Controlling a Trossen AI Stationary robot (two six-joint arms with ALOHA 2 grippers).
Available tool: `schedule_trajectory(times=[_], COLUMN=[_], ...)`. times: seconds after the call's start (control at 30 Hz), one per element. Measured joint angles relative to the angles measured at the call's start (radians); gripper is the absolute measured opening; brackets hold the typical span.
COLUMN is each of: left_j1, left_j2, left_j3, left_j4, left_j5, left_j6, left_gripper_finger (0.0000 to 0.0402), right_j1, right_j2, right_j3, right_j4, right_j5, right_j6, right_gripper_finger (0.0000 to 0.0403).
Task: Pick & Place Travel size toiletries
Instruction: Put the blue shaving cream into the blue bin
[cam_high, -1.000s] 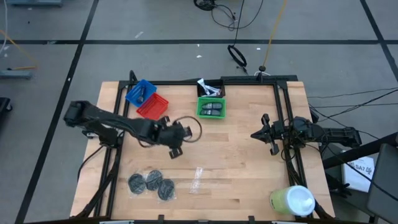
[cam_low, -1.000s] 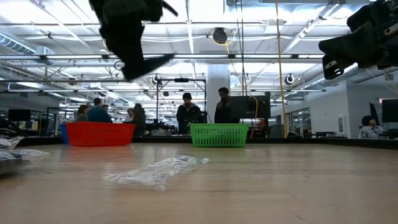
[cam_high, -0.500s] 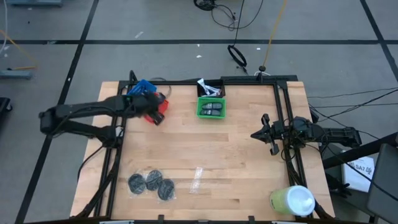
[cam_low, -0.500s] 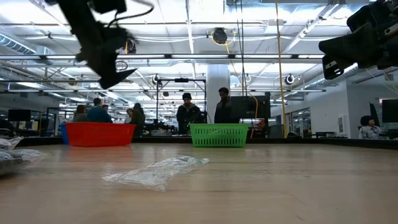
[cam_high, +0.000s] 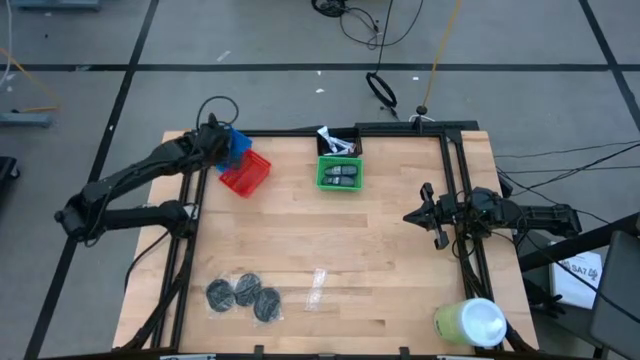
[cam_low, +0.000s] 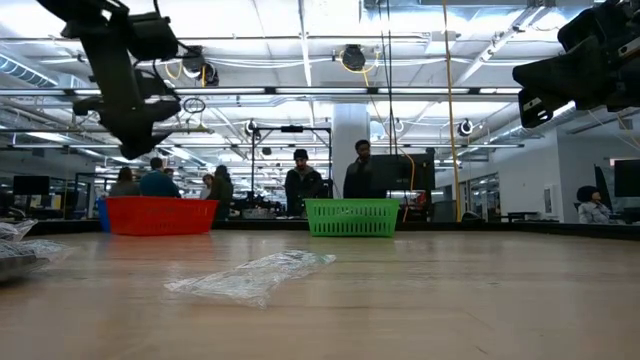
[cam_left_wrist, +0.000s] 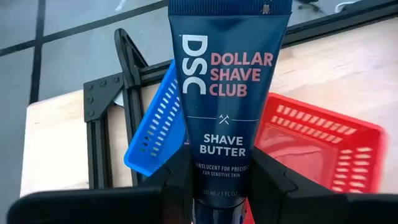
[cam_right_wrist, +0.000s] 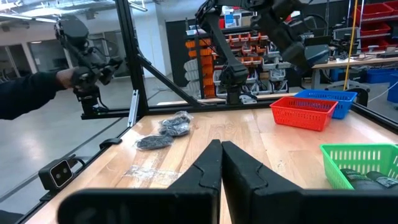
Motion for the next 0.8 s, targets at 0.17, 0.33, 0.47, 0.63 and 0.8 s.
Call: schedule_trajectory(times=[0.17, 0.33, 0.47, 0.63, 0.8], left_j1=[0.046, 0.078, 0.097, 0.106, 0.106], left_j2=[0.072, 0.171, 0.243, 0.309, 0.337], left_j3=[0.000, 0.000, 0.000, 0.000, 0.000], left_j4=[0.032, 0.053, 0.055, 0.055, 0.068], left_j5=[0.001, -0.036, -0.066, -0.070, -0.071], left_j6=[0.017, 0.018, 0.018, 0.017, 0.017], left_gripper_finger=[0.0099, 0.0100, 0.0113, 0.0138, 0.0156], right_j1=[0.000, 0.000, 0.000, 0.000, 0.000], right_j2=[0.000, 0.000, 0.000, 0.000, 0.000], right_j3=[0.000, 0.000, 0.000, 0.000, 0.000], right_j4=[0.000, 0.000, 0.000, 0.000, 0.000], right_j5=[0.000, 0.000, 0.000, 0.000, 0.000], right_j6=[0.000, 0.000, 0.000, 0.000, 0.000], right_gripper_finger=[0.0000, 0.0000, 0.0000, 0.0000, 0.0000])
